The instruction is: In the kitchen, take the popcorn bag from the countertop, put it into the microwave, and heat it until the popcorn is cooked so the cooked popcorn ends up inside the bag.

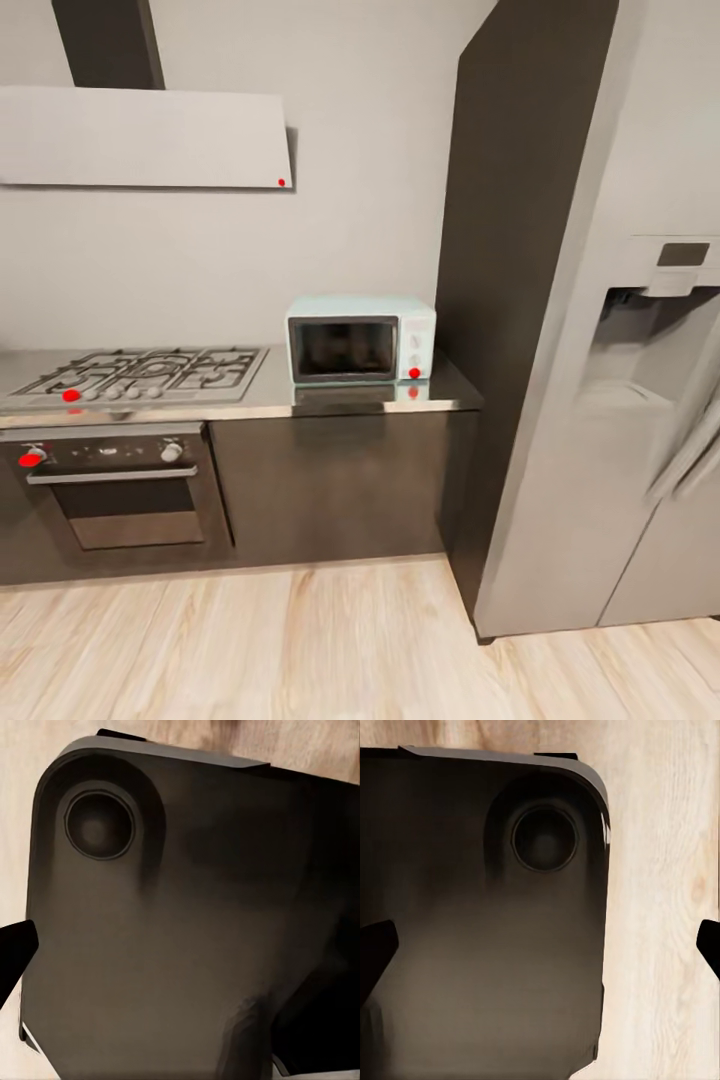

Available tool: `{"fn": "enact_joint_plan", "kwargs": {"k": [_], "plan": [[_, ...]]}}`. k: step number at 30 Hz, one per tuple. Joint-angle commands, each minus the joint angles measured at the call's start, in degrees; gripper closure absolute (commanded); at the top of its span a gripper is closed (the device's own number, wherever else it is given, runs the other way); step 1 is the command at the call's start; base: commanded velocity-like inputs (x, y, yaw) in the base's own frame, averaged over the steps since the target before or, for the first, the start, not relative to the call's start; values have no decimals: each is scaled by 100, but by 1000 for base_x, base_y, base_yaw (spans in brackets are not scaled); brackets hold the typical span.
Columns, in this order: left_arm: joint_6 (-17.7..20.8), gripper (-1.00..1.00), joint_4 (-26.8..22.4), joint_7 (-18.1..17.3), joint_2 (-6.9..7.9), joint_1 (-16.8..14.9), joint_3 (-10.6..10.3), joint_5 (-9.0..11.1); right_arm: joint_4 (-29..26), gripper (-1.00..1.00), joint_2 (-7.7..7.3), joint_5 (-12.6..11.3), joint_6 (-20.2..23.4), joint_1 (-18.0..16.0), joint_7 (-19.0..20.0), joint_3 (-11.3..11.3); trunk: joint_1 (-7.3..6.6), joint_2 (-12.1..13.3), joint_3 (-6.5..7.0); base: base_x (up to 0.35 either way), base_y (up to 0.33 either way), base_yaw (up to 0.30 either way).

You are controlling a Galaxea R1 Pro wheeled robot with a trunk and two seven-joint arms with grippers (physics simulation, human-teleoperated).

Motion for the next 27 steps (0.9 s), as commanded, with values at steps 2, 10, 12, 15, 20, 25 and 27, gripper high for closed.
{"fn": "enact_joint_plan", "kwargs": {"k": [2, 10, 12, 15, 20, 25, 27], "plan": [[-10, -100, -4, 3, 0, 2, 1, 34, 3, -100, -1, 2, -20, -1, -1, 1, 3, -2, -4, 323, 0, 267], [-10, -100, -4, 3, -5, 0, 1, 34, 3, -100, -1, 0, -20, -1, -1, 1, 3, -2, -4, 323, -24, 233], [-10, -100, -4, 3, -5, -2, 1, 34, 3, -100, -1, 0, -20, -1, -1, 1, 3, -2, -4, 323, -115, 44], [-10, -100, -4, 3, -5, -1, 1, 34, 3, -100, -6, 1, -20, -1, -1, 1, 3, -2, -4, 323, -127, 14], [-10, -100, -4, 3, -5, 1, 1, 34, 2, -100, -9, 1, -20, -1, -1, 1, 3, -2, -4, 323, -132, 2], [-14, -100, -4, 3, -5, 1, 1, 34, 3, -100, -10, 4, -20, -1, -1, 9, 3, -2, -4, 323, -131, 0], [-19, -100, -4, 3, 2, 0, 1, 34, 3, -100, -17, 8, -20, -1, -1, 10, 3, -2, -4, 320, -31, 0]]}}
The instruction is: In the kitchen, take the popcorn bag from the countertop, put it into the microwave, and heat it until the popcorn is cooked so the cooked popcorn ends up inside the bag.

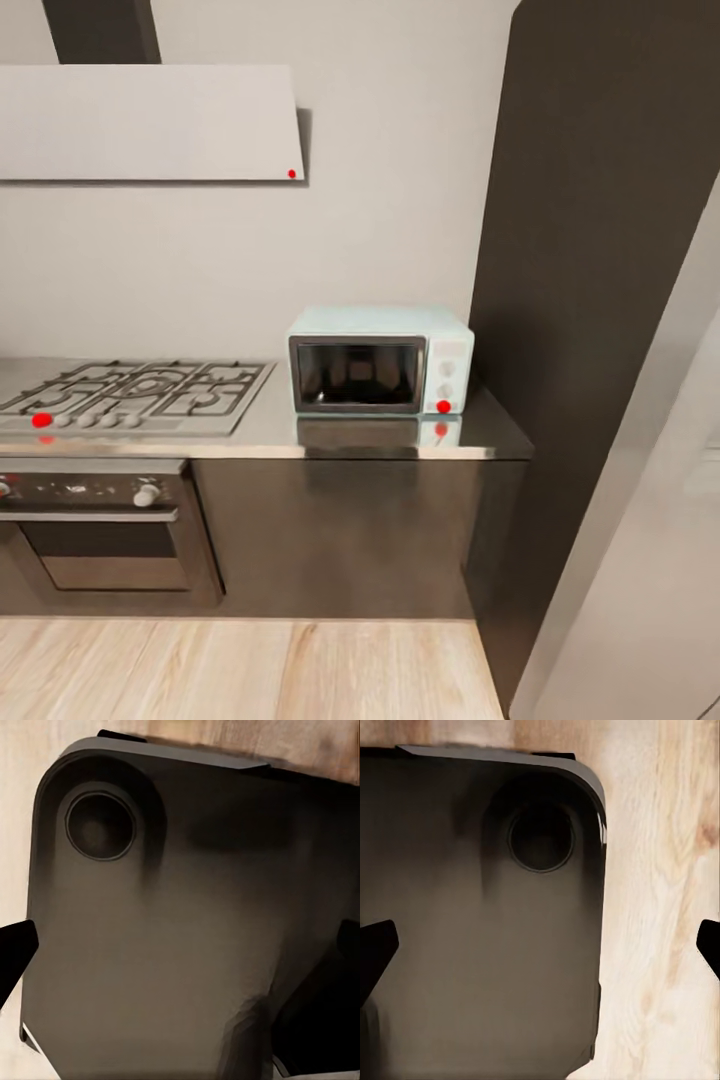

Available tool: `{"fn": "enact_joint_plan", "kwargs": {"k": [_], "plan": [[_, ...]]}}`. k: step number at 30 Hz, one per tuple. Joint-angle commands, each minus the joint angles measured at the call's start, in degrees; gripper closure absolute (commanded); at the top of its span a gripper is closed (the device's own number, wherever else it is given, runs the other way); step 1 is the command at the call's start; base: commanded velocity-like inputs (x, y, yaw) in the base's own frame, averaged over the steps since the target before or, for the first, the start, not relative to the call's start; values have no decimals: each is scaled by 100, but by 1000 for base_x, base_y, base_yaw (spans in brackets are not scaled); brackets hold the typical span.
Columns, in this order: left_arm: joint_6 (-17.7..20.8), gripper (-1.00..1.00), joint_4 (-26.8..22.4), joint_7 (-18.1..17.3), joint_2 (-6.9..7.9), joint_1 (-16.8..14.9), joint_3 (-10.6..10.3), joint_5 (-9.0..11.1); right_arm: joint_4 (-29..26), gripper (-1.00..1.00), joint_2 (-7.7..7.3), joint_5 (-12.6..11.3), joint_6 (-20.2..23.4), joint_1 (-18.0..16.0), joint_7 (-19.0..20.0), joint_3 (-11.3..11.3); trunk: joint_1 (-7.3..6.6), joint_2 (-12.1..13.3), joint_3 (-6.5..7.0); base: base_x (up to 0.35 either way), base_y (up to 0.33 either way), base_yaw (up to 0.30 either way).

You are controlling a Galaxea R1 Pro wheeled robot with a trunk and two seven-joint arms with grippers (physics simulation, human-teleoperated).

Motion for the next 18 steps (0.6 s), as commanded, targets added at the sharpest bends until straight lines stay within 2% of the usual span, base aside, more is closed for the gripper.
{"fn": "enact_joint_plan", "kwargs": {"k": [1, 9, 18], "plan": [[-13, -100, -2, 3, 0, 3, 1, 34, 3, -100, -1, 3, -21, -1, -1, 2, 3, -2, -4, 229, -10, 0], [-13, -100, -2, 3, 1, 1, 1, 33, 3, -100, 13, 6, -21, -1, -1, 2, 3, -2, -4, 28, -1, 11], [-13, -100, -2, 3, 1, 0, 1, 34, 1, -100, 7, 5, -21, -1, -1, -3, 3, -2, -4, 0, 0, 203]]}}
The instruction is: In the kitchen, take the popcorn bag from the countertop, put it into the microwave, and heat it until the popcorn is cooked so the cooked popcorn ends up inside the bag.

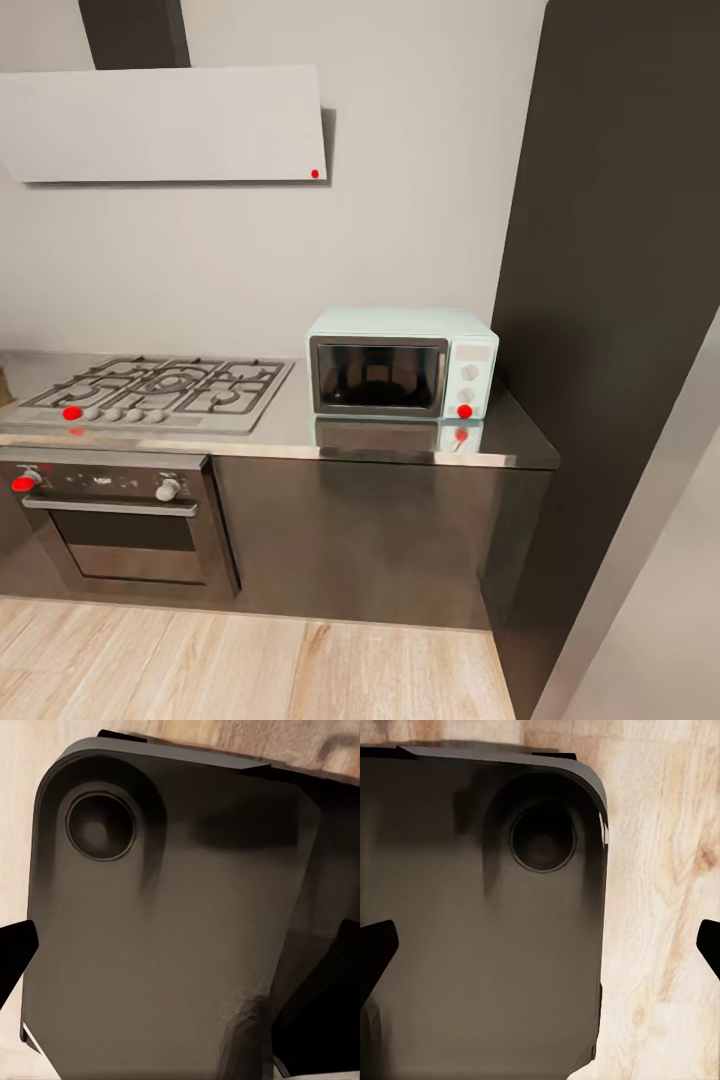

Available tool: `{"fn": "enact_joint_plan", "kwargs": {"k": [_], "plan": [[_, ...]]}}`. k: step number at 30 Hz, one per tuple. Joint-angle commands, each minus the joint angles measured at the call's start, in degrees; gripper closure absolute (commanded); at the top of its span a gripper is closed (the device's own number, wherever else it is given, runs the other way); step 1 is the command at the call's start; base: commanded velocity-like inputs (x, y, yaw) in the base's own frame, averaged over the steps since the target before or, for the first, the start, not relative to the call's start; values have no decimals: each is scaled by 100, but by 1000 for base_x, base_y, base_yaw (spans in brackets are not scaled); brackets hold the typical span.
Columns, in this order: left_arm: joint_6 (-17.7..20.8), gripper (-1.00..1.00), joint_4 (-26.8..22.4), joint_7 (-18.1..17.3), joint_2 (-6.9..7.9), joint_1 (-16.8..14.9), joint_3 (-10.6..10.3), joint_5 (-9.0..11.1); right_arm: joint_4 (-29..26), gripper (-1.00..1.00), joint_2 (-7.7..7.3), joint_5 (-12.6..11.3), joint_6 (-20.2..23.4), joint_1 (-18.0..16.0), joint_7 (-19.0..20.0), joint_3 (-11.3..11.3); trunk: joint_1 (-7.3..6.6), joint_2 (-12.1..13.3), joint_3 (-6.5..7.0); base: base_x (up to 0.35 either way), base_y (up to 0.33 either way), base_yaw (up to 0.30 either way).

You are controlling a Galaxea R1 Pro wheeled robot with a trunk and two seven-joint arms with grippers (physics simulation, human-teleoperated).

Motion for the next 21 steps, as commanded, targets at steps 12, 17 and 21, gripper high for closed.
{"fn": "enact_joint_plan", "kwargs": {"k": [12, 17, 21], "plan": [[-16, -100, -3, 2, -1, 1, 1, 27, 4, -100, -5, 4, -21, -1, -1, 6, 0, -2, -4, 0, 0, 7], [-15, -100, -9, -5, -6, 1, 1, 25, 4, -100, -4, 3, -20, -1, -1, 5, 0, -2, -4, 4, 0, 0], [-12, -100, -4, -5, -5, 0, 1, 25, 4, -100, -2, 3, -20, -1, -1, 6, 0, -2, -4, 178, 0, 0]]}}
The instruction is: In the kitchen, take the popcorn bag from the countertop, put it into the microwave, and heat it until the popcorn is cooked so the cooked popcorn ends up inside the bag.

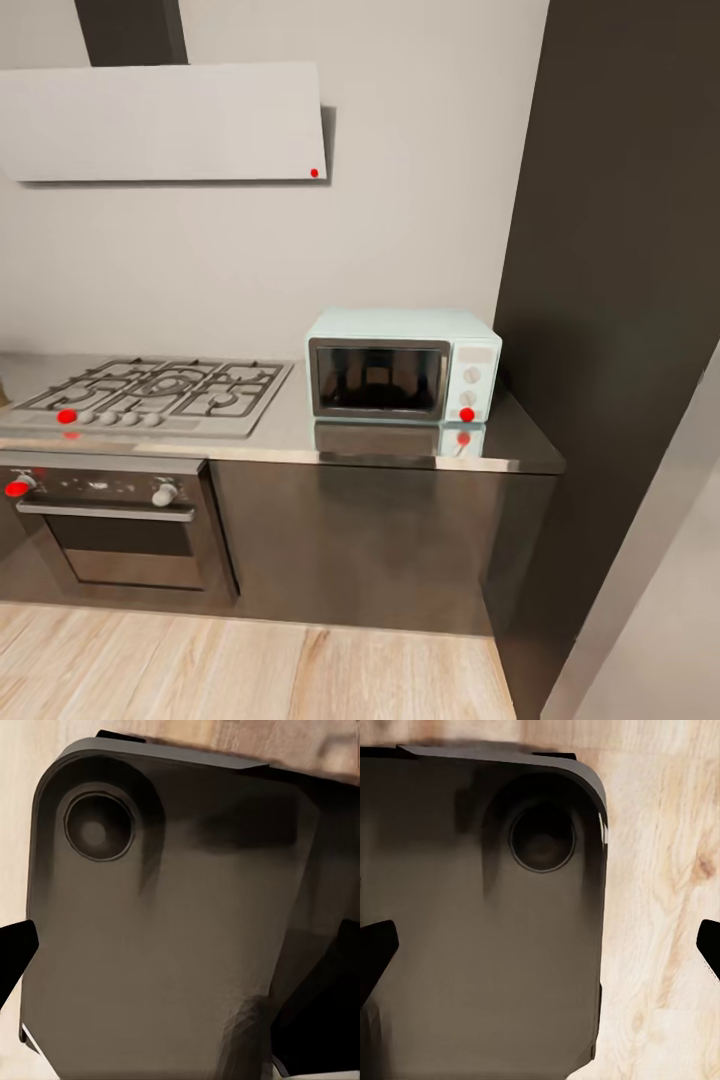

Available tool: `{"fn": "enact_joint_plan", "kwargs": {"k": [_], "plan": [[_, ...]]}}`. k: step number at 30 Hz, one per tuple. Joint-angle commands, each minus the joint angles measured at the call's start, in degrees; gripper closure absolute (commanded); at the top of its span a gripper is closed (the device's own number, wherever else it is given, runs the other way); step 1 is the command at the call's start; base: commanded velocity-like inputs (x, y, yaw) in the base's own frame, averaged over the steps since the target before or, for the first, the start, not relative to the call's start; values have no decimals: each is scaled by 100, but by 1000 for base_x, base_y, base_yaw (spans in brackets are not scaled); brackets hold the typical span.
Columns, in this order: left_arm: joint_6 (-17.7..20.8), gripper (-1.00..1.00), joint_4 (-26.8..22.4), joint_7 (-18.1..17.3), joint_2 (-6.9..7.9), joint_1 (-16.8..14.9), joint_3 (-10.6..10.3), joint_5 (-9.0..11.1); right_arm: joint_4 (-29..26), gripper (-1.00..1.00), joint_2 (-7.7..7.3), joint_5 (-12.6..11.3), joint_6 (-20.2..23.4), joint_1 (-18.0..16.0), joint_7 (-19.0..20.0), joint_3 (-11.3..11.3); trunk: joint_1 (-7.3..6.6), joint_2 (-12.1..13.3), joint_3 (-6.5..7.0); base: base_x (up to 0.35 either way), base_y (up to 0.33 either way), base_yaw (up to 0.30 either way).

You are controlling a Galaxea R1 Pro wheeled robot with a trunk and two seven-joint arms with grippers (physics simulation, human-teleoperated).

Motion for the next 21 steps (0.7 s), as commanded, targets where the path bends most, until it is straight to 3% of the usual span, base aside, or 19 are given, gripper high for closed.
{"fn": "enact_joint_plan", "kwargs": {"k": [1, 14, 21], "plan": [[-12, -100, -2, 2, 0, 2, 1, 34, 3, -100, 0, 3, -24, -1, -1, 2, 3, -2, -4, 291, 0, 0], [-12, -100, -3, 2, 2, -1, 1, 34, 3, -100, -3, 3, -27, -1, -1, 2, 3, -2, -4, 307, 0, 0], [-20, -100, -19, -15, 11, 14, 11, 43, 142, -100, -28, 78, -246, 230, 33, 74, 3, -2, -4, 0, 0, 0]]}}
